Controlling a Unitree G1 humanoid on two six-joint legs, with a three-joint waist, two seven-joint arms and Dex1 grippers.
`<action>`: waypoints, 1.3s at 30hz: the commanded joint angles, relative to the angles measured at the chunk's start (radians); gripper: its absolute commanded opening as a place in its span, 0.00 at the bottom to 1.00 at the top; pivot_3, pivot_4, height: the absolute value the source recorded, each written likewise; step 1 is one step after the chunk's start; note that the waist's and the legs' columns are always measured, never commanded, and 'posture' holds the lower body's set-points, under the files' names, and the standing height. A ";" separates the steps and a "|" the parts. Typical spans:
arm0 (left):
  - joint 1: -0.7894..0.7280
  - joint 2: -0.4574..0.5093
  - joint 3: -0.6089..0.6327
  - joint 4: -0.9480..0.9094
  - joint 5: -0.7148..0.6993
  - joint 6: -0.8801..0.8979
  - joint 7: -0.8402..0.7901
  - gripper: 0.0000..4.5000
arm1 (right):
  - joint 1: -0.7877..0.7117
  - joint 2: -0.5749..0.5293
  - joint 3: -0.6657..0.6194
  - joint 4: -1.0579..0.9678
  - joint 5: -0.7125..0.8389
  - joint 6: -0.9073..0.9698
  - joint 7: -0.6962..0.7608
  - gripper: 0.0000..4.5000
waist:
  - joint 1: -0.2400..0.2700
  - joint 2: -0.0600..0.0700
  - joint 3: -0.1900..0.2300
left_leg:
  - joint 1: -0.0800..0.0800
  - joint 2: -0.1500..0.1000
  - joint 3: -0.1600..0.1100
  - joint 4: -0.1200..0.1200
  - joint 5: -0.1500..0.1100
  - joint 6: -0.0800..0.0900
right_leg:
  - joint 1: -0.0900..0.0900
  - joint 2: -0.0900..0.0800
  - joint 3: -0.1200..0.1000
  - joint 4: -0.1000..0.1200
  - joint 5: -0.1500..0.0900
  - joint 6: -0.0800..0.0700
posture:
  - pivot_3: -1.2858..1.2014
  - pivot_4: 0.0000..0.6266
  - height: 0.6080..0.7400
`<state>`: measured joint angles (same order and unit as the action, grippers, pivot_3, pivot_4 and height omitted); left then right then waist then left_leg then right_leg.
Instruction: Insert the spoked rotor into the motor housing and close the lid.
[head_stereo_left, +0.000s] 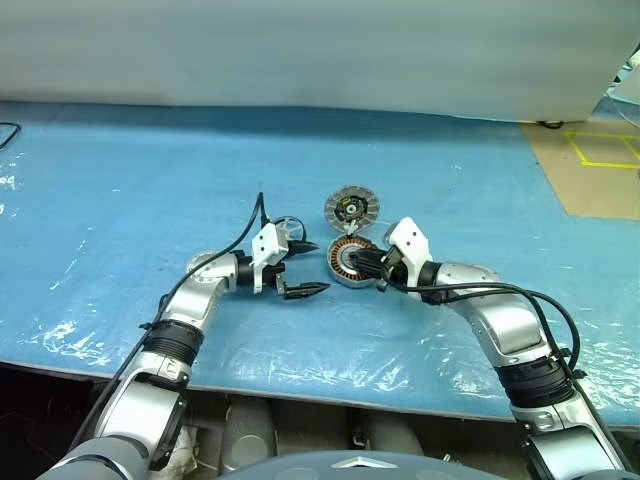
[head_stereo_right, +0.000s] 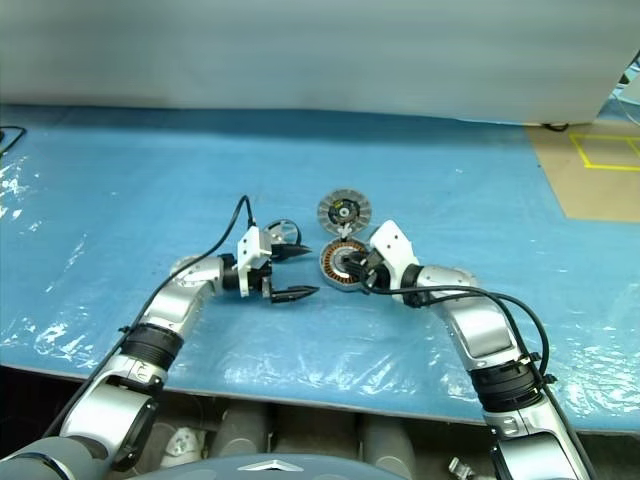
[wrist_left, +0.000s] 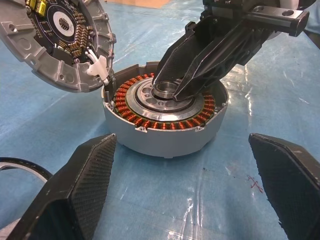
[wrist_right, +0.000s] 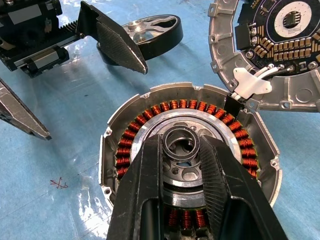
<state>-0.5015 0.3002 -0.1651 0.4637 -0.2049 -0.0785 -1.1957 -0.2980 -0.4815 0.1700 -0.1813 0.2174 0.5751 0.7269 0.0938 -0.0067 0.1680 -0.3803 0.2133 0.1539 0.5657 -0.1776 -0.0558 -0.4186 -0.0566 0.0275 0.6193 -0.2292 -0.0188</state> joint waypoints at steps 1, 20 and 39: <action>-0.008 -0.001 -0.003 -0.011 -0.004 -0.013 -0.006 1.00 | 0.002 -0.009 -0.001 -0.027 -0.001 -0.012 0.004 0.14 | 0.000 0.000 0.000 | 0.000 0.000 0.000 0.000 0.000 0.000 | 0.000 0.000 0.000 0.000 0.000 0.000 | 0.52 0.24 1.00; -0.005 0.000 -0.007 -0.014 0.001 -0.008 -0.012 1.00 | -0.013 0.063 -0.073 -0.055 0.102 -0.003 -0.012 0.63 | 0.000 0.000 0.000 | 0.000 0.000 0.000 0.000 0.000 0.000 | 0.000 0.000 0.000 0.000 0.000 0.000 | 0.52 0.24 1.00; -0.005 -0.004 -0.021 -0.007 0.008 -0.009 -0.007 1.00 | 0.027 0.039 0.006 -0.066 0.061 -0.009 0.006 0.00 | 0.000 0.000 0.000 | 0.000 0.000 0.000 0.000 0.000 0.000 | 0.000 0.000 0.000 0.000 0.000 0.000 | 0.52 0.24 1.00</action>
<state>-0.5013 0.2974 -0.1888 0.4652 -0.1915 -0.0782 -1.1988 -0.2671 -0.4347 0.1768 -0.2000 0.2737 0.5735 0.7275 0.0939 -0.0067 0.1680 -0.3803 0.2134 0.1539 0.5656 -0.1776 -0.0558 -0.4187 -0.0565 0.0274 0.6193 -0.2291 -0.0186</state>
